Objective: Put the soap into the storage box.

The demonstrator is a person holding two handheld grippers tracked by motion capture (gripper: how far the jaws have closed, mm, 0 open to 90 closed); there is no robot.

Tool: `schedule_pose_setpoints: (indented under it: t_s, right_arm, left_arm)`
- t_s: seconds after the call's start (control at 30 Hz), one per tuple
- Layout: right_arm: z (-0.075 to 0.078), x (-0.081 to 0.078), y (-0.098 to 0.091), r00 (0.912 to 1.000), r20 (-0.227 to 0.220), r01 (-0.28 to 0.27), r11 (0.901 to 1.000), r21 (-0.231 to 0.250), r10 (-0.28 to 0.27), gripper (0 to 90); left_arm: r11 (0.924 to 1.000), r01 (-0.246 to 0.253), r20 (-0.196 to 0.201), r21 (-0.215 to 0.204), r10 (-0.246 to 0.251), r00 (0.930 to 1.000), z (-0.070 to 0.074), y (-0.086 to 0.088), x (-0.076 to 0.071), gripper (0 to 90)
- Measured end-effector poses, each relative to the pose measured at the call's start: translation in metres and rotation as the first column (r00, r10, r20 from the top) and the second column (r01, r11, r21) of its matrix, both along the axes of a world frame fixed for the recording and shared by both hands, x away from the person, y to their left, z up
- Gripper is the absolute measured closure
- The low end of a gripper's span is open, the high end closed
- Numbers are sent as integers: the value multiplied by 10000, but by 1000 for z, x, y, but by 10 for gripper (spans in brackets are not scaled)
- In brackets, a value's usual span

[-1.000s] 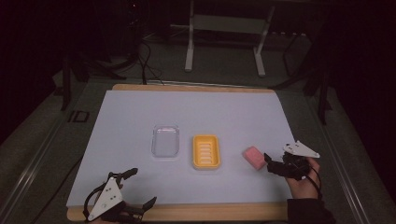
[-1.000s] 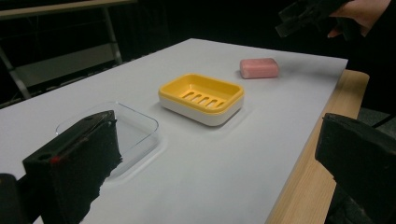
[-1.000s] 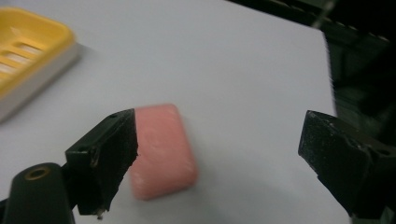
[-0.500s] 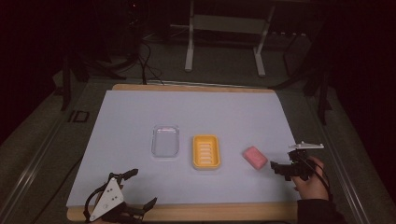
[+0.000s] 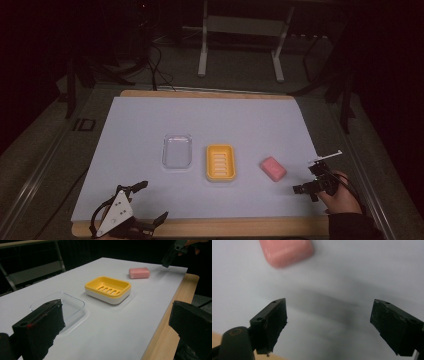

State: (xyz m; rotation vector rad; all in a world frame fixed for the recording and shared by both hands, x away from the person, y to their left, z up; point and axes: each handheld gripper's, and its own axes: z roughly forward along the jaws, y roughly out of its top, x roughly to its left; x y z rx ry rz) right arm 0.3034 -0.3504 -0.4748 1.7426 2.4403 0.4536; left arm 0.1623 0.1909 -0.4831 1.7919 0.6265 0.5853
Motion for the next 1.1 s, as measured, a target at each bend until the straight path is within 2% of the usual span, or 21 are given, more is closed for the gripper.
schedule_pose_setpoints:
  t_s: [0.1,0.23,0.4,0.43,0.47,0.53,0.7,0.77,0.9,1.1]
  right_arm:
    - [-1,-1,0,9982,-506,-340,9991,-248,327,131]
    - [-4,-2,3,9884,-1192,-992,9943,-381,941,131]
    - [-6,-2,6,9681,-1885,-1737,9843,-313,1648,132]
    - [-6,-2,6,9681,-1885,-1737,9843,-313,1648,132]
    - [-7,-2,8,9574,-2137,-2057,9780,-335,1940,132]
    - [-7,-2,9,9547,-2206,-2124,9766,-342,1999,133]
    - [-6,-3,15,9376,-2383,-2710,9615,-448,2532,134]
    - [-5,-3,17,9262,-2498,-3007,9530,-376,2824,126]
    - [-2,-3,22,9104,-2577,-3435,9385,-345,3237,123]
    - [1,1,28,9093,-2548,-3510,9353,-448,3290,129]
  left_arm:
    - [10000,5,-17,8,-5,10000,0,0,0,3]
    - [10000,11,-36,43,-11,10000,0,0,0,3]
    - [10000,-8,-43,80,9,10000,0,0,0,3]
    - [10000,-8,-43,80,9,10000,0,0,0,3]
    - [10000,4,-30,77,-4,10000,0,0,0,3]
    - [10000,12,-33,70,-11,10000,0,0,0,3]
    - [10000,60,-63,67,-59,10000,0,-1,0,3]
    - [9999,72,-61,72,-72,10000,0,-1,0,3]
    - [9999,95,-68,85,-94,9999,-1,-1,0,3]
    - [9999,137,-109,89,-136,9998,-1,-1,0,3]
